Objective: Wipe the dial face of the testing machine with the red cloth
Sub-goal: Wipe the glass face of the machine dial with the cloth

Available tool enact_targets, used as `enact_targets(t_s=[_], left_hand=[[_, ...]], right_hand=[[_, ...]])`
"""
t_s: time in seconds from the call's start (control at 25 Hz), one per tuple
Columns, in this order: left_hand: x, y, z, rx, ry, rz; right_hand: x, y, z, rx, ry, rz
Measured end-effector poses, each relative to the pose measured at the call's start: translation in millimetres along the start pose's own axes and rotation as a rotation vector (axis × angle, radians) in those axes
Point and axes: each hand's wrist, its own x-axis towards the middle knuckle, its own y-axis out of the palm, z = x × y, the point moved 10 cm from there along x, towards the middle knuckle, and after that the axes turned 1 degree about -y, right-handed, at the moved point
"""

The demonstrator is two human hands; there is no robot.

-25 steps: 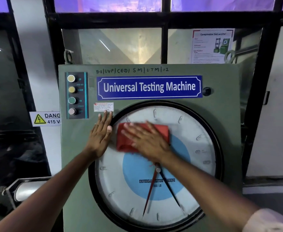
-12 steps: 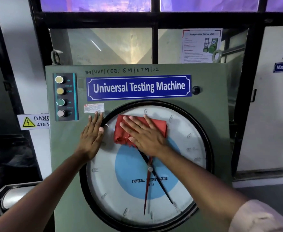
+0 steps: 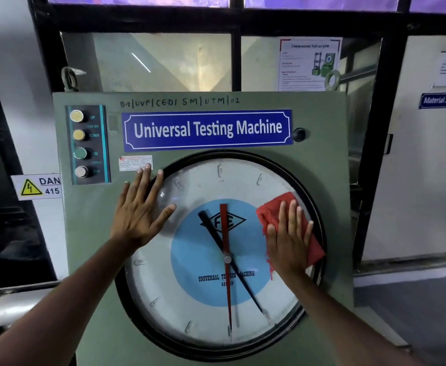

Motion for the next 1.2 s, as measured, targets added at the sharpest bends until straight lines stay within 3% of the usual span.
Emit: enact_targets(t_s=[0.2,0.36,0.44,0.68,0.84,0.96,1.08,1.2], left_hand=[[1.1,4.0,2.1,0.050,-0.005,-0.051],[1.9,7.0,4.7,0.067,-0.019,-0.086],[2.7,7.4,4.6,0.078,-0.021,-0.098],[1.4,6.0,2.5,0.084,-0.014,-0.111],[1.0,4.8,2.9,0.076,-0.014,-0.131],[0.0,5.4,3.7,0.064,0.008,-0.124],[0.5,4.4,3.1,0.057,0.030,-0.118],[0.0,3.6,3.7,0.060,0.014,-0.119]], right_hand=[[34.2,-11.5,48.0,0.016,-0.011,-0.119],[55.1,-6.8,131.0,0.004,-0.462,-0.084],[63.6,-8.0,123.9,-0.038,-0.548,-0.080],[1.2,1.8,-3.9,-0.017,-0.144,-0.122],[-91.5,36.4,-19.8,0.004,-0.080,-0.053],[-145.1,59.8,-6.7,-0.031,-0.162,0.051],[-123.9,51.1,-7.5,-0.038,-0.173,0.049],[-45.8,20.7,0.9,-0.049,-0.088,-0.027]])
